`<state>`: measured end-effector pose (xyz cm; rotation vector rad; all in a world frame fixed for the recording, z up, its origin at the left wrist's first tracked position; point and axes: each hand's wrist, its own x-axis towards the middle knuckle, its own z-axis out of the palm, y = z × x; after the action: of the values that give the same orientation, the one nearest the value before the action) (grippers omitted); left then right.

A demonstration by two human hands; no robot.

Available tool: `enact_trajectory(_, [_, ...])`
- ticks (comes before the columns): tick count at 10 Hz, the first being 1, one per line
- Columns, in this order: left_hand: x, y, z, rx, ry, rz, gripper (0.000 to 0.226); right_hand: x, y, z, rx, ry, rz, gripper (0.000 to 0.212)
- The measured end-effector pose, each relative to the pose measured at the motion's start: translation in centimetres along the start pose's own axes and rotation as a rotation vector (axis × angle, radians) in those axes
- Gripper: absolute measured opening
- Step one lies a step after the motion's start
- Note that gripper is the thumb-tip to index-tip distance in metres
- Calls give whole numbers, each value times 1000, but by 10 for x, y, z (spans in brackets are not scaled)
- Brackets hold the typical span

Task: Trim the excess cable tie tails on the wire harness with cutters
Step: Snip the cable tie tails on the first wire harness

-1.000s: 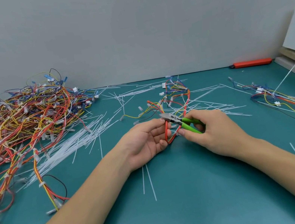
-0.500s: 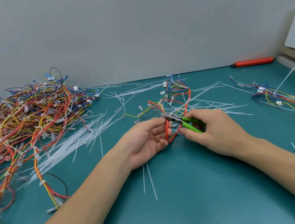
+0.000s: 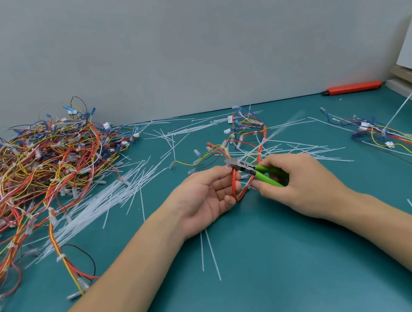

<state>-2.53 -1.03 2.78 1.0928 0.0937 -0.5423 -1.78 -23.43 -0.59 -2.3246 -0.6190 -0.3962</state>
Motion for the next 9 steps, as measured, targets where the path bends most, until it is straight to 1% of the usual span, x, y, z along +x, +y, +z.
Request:
enact_trajectory(1, [-1,1,0,-1,3,-2,32,-1,1,1,-2,14,6,17])
enact_trajectory(3, [-1,1,1,10,15,1,32,0,-2,1,26,19,-41,25])
enact_trajectory(4, [-1,1,1,3,11,-2,30,0,-2,0,61,11,-19,15])
enact_trajectory(5, [-1,1,1,3,8,-3,31,0,0,-1,47,-2,-17,16])
enact_trajectory(6, [-1,1,1,9,4,-3,32,0,-1,0,18,0,-35,21])
enact_trajectory(9, [0,1,0,1,-5,-2,30,0,1,1,13,-22,-13,12])
